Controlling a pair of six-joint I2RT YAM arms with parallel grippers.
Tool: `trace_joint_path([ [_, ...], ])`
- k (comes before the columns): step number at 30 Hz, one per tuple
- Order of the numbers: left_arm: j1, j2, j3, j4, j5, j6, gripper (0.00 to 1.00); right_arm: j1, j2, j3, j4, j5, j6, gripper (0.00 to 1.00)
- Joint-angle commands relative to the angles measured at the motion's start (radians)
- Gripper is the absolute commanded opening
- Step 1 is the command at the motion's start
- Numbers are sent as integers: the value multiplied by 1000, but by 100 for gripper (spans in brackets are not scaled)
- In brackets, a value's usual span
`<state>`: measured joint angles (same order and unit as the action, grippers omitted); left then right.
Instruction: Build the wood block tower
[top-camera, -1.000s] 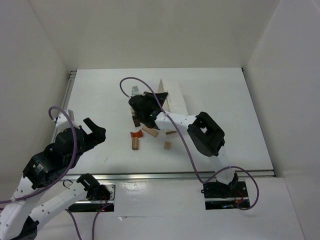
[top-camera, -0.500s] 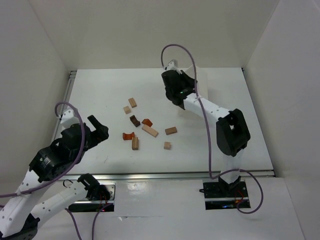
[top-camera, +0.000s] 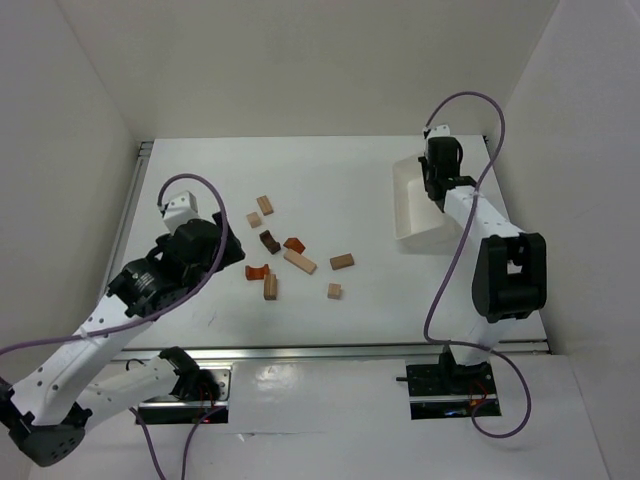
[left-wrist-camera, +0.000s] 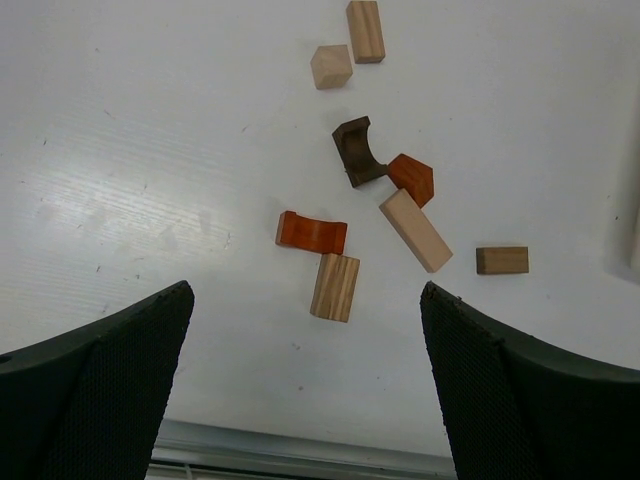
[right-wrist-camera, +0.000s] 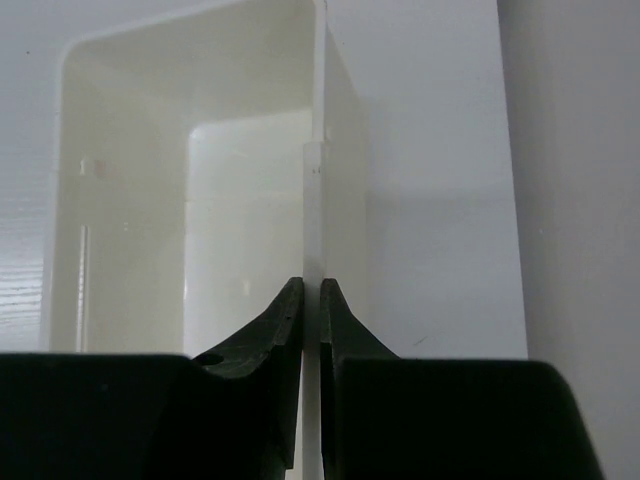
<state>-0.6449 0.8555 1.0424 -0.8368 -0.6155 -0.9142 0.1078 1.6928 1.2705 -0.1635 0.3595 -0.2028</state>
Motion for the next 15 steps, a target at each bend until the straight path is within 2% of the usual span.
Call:
trace_joint_path([
  [1,-2,59,42,68,-4,41,100,-42,8,13,134,-167,25,0],
  [5,-2,167,99,91,-4,55,100,-138,48,23,134,-212,85,0],
  [8,-2,255,131,91,-4,67,100,-171,70,23,134,-154,94,0],
  [12,-2,327,171,134,-4,110,100,-227,122,88,78,-218,120,0],
  [15,8,365,209,146,8,120,100,-227,179,142,45,-140,120,0],
])
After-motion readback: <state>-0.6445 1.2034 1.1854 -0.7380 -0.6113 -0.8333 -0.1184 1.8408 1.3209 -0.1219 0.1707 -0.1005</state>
